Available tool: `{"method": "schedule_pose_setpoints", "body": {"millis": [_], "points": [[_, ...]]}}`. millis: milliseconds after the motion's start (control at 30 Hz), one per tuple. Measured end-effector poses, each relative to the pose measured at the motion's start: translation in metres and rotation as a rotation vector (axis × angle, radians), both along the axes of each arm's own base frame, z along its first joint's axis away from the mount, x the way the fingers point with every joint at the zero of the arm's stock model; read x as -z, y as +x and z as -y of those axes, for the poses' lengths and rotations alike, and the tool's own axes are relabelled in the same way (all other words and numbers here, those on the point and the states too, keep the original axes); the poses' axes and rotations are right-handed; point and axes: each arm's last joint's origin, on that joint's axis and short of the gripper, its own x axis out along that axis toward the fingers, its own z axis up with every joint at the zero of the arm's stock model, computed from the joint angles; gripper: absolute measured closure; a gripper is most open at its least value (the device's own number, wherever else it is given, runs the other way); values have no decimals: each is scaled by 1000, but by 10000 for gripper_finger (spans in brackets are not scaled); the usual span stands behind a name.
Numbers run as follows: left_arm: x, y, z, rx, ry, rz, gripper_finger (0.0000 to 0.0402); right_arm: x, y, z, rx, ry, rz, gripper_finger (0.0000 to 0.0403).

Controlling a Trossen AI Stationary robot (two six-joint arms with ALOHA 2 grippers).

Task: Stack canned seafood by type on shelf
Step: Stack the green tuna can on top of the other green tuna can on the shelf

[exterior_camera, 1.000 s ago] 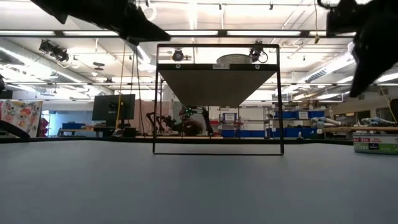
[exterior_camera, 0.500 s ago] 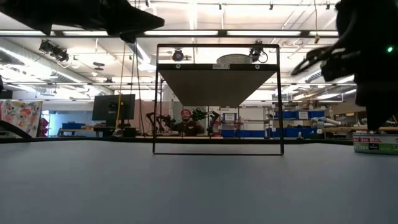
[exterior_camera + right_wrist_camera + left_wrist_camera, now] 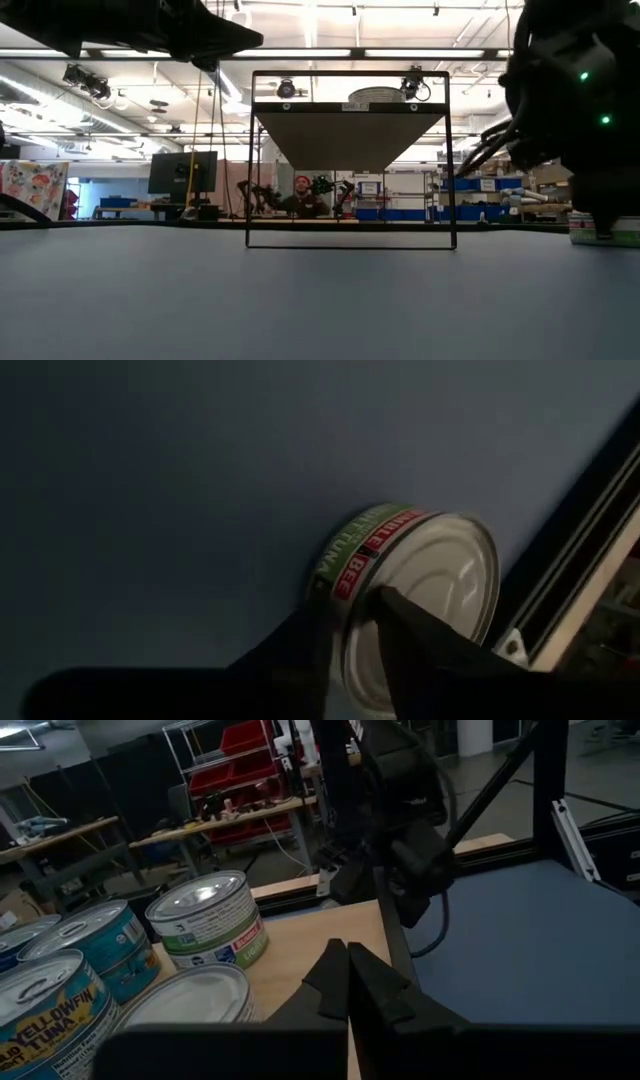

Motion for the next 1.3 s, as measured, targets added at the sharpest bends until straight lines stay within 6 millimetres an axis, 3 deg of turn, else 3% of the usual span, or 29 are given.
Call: {"method": "schedule_pose_setpoints", "body": {"millis": [267, 433, 800, 933, 1067, 1300], "points": [[0, 0, 0, 0, 1, -5, 401, -14, 4, -3, -8, 114, -11, 396], [0, 0, 0, 0, 1, -3, 401, -31, 11, -11, -49, 201, 120, 398], [0, 0, 0, -1, -14, 5, 400, -64, 32, -44, -141, 436, 641, 401], [0, 0, 0, 1, -25, 4, 400, -70, 37, -55, -169, 494, 756, 402], [1, 0, 2, 47, -25, -6, 400, -64, 36, -65, -203, 479, 746, 385], [1, -4, 23, 132, 68, -7, 400, -42, 35, -79, -210, 478, 641, 302]]}}
